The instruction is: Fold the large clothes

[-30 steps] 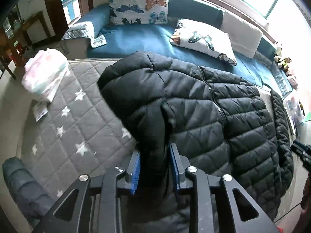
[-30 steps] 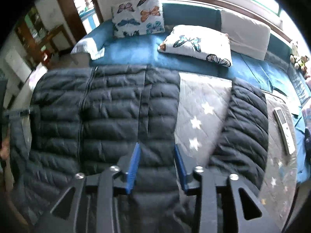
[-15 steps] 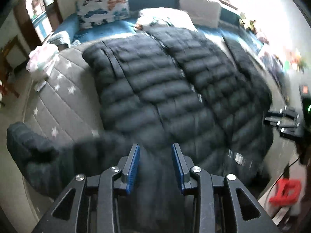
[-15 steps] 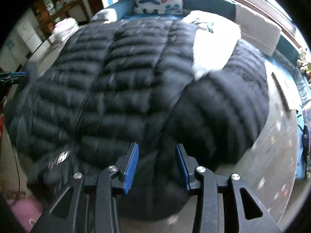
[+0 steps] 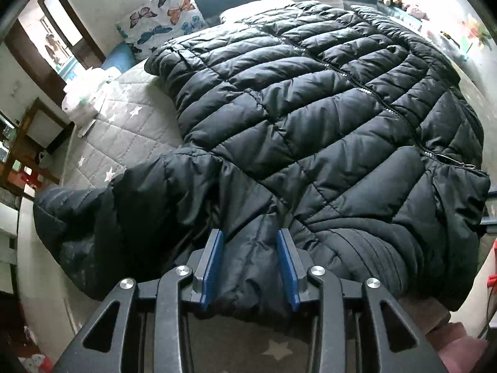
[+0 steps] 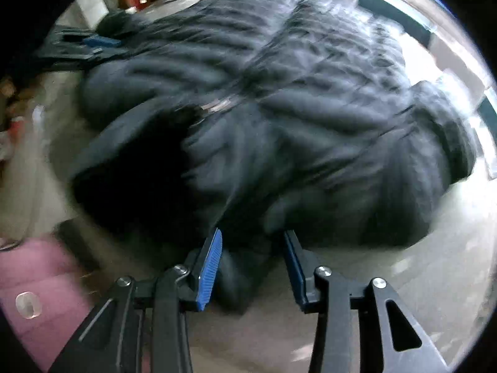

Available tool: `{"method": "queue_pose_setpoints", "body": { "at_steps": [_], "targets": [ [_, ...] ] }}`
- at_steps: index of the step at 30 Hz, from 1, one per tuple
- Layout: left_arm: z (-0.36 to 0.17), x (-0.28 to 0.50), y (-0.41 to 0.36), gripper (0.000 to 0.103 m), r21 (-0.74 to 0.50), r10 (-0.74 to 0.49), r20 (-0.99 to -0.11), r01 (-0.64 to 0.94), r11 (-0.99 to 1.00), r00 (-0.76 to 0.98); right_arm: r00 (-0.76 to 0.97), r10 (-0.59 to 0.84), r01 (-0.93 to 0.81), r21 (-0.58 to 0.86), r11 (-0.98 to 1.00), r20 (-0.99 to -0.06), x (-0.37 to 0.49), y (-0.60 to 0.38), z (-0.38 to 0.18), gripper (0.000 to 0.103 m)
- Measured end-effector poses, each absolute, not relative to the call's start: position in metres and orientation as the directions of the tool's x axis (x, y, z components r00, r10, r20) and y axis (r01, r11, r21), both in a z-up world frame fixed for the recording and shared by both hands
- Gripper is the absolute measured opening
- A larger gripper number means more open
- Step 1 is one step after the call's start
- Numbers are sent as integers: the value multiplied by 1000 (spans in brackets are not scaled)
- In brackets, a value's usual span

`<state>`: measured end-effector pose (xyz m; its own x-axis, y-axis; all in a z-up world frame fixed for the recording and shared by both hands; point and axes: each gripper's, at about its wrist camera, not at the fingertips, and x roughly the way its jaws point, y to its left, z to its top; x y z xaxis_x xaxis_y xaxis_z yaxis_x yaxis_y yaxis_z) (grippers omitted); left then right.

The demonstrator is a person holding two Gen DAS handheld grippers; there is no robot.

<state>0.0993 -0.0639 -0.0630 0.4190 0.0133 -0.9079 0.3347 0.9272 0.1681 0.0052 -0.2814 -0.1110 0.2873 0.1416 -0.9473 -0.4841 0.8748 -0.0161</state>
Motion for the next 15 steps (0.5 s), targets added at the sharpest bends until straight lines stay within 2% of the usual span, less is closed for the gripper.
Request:
{"method": "queue_pose_setpoints", "body": {
  "at_steps": [3,5,6,7,9,10,12,15],
  "targets": [
    [-48,92,-54,41,111,-42,-898,319,941,437,335,137,-458,-34,888,-932,-1,-282,-99,46],
    [-30,77,-39,47,23,-119,-887,300,954,447,350,169,-446,-5,895,-921,-7,-286,-88,46],
    [-22,74,-32,59,-7,-141,-882,287,958,449,359,172,-454,-10,891,-917,-8,-285,-84,49],
    [-16,68,-22,63,-42,-163,-877,266,963,451,374,163,-458,-29,888,-913,-10,-284,-79,50],
    [-3,54,7,64,-121,-208,-862,212,970,462,393,155,-469,-52,882,-906,-13,-282,-74,51],
    [1,50,17,67,-136,-212,-855,190,972,473,407,160,-478,-60,876,-899,-14,-279,-70,52],
    [5,40,51,73,-168,-196,-840,100,981,506,427,168,-488,-71,870,-888,-10,-271,-67,61],
    [0,36,102,74,-200,-152,-837,-35,979,526,442,143,-494,-108,863,-885,2,-263,-74,64]
  ]
}}
